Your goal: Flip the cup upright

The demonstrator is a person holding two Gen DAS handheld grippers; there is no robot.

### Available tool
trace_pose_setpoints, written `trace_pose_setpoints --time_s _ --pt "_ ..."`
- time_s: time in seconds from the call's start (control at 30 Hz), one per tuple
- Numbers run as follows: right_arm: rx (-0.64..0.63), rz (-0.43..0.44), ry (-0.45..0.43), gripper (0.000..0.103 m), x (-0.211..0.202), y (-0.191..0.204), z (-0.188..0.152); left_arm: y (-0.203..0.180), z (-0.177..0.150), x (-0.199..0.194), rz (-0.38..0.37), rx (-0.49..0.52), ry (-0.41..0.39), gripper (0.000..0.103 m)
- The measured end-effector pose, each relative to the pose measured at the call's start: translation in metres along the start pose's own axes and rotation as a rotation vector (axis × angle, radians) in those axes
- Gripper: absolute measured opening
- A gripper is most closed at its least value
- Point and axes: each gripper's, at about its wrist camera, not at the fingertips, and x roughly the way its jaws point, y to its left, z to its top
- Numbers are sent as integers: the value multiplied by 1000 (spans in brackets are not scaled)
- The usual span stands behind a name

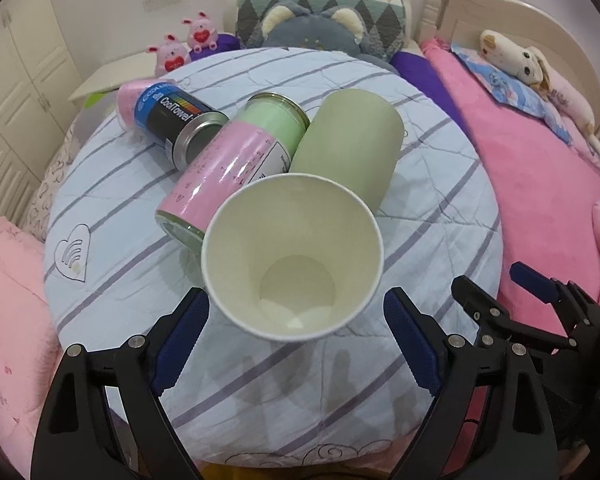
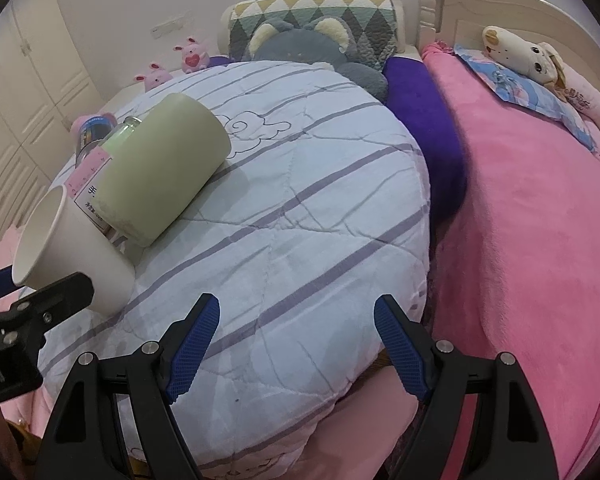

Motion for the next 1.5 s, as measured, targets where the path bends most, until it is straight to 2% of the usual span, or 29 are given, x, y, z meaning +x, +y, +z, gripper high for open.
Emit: trace_pose_setpoints --time_s 0.07,0.23,0.57,0.63,0.77,0.87,1.13,1.3,1.4,1.5 --pt "1 -15 -7 81 -2 1 -2 0 -4 -3 10 9 -6 96" --pt "20 -32 -19 81 -9 6 -11 2 -18 -6 57 50 -19 96" --pt "17 -60 -53 81 -28 35 -33 28 -41 -11 6 62 -42 96" --pt "16 -55 -67 81 -31 41 -36 38 -45 -12 -2 49 -63 96" --pt "11 -38 -85 81 -33 56 -43 48 -51 -14 8 85 -104 96" --pt "8 -48 -109 81 -38 66 -48 57 -53 -19 -13 80 -161 96" --pt "8 -46 -234 81 -57 81 -62 67 -63 -35 1 116 -299 97" --pt "-3 -6 -354 81 -75 82 -72 72 -71 -46 18 96 -426 96" --pt "-7 -6 -434 81 -86 81 -76 72 -75 -49 9 99 -468 96" --pt "-23 -24 -469 81 -87 84 -78 70 -77 -51 8 98 -493 96"
